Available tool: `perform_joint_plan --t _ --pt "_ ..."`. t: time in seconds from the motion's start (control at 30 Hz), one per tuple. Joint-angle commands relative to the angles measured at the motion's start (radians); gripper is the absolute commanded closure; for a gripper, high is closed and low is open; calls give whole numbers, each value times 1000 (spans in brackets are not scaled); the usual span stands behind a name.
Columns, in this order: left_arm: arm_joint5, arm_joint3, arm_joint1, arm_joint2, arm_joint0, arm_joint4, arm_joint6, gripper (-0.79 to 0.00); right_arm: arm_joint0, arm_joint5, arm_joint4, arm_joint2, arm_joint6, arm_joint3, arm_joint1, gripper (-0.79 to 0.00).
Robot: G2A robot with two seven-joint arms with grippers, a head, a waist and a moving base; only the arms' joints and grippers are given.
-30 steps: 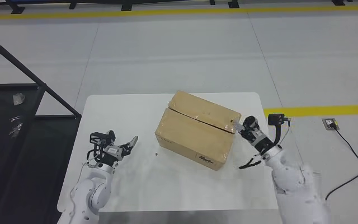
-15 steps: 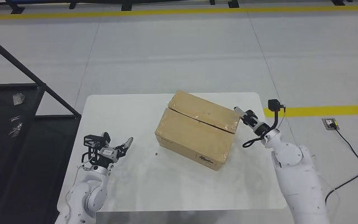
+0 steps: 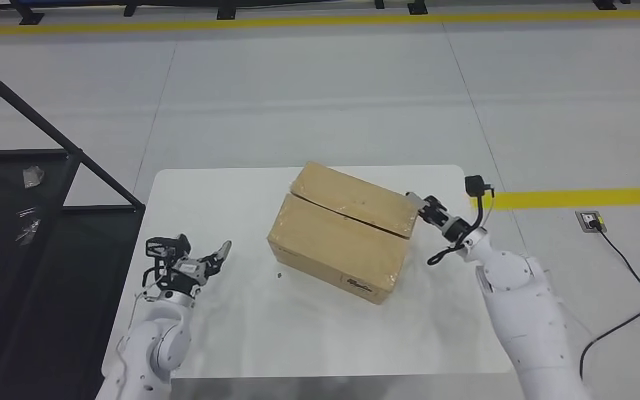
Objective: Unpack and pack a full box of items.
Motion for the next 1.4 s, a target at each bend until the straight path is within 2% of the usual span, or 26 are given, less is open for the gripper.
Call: perform_joint_plan --t 0.0,0.5,0.77,0.97,1.23,1.37 --pt "-1 6 0 -2 -7 5 -2 -785 8 -4 7 -15 -2 6 -2 -785" --pt "-7 57 -4 42 -71 79 -24 -785 41 -49 41 -107 36 30 -10 -785" --pt "-8 112 -5 46 -126 85 -32 -785 8 -64 62 -28 -7 24 20 -785" --pt "-26 150 -10 84 -176 118 -39 -785 -64 -107 118 50 4 -47 50 -785" --pt "-97 183 -13 127 -209 161 -7 -785 -161 -106 179 107 54 -175 77 -785" --pt "-180 183 -7 121 -198 160 31 -785 -182 -95 196 109 61 -200 84 -785"
